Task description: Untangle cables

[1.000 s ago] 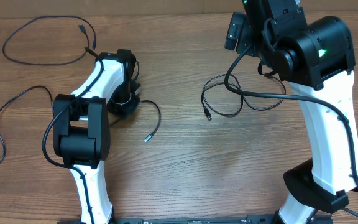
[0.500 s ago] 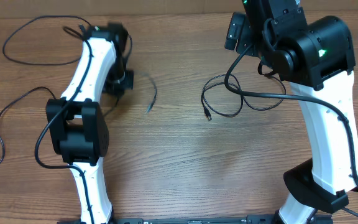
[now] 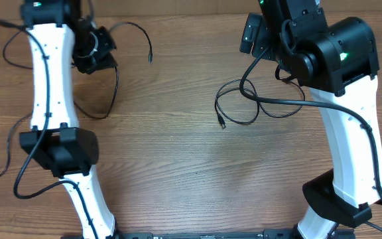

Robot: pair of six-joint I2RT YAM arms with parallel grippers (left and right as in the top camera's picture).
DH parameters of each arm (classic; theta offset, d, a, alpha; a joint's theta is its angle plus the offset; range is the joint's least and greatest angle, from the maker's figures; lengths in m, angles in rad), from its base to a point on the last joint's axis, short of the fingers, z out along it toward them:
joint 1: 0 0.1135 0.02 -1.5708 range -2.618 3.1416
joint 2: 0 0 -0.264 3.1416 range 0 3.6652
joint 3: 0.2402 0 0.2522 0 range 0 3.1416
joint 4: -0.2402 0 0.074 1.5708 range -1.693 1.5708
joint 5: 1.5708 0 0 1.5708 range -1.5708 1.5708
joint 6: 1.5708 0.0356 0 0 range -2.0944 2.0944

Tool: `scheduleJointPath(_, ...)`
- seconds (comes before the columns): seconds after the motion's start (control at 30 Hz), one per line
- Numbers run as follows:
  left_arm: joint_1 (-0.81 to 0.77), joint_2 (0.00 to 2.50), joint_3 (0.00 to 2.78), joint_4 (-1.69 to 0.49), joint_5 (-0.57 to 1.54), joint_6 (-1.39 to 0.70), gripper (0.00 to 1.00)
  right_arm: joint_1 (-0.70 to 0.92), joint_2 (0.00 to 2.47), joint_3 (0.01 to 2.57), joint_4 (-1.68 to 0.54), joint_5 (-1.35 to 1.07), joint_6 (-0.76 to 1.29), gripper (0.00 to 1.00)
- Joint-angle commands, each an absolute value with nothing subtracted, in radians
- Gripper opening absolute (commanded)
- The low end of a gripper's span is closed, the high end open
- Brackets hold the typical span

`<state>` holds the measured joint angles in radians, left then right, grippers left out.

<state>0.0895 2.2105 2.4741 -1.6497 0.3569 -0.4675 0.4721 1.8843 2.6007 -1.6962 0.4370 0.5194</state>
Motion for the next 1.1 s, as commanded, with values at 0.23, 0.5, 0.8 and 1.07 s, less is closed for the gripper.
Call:
scheduleJointPath(0.23,0.288,2.187,2.502,-1.69,0.692,-0.59,0.04,0.471,1.876,2.599,-1.694,0.447,0.515,1.0)
scheduleJointPath(0.5,0.417,2.187,2.502,-1.69,0.389,-0.873,0.05,0.471,1.876,2.599,-1.693,0.447,0.515,1.0)
scheduleJointPath(0.8,0.593,2.187,2.49,-1.69,0.113,-0.967,0.05,0.471,1.876,2.599,-1.693,0.447,0.515,1.0)
scheduleJointPath(1.07,0.748,2.188,2.454,-1.69,0.085,-1.001,0.04,0.471,1.876,2.599,-1.694,0.447,0.515,1.0)
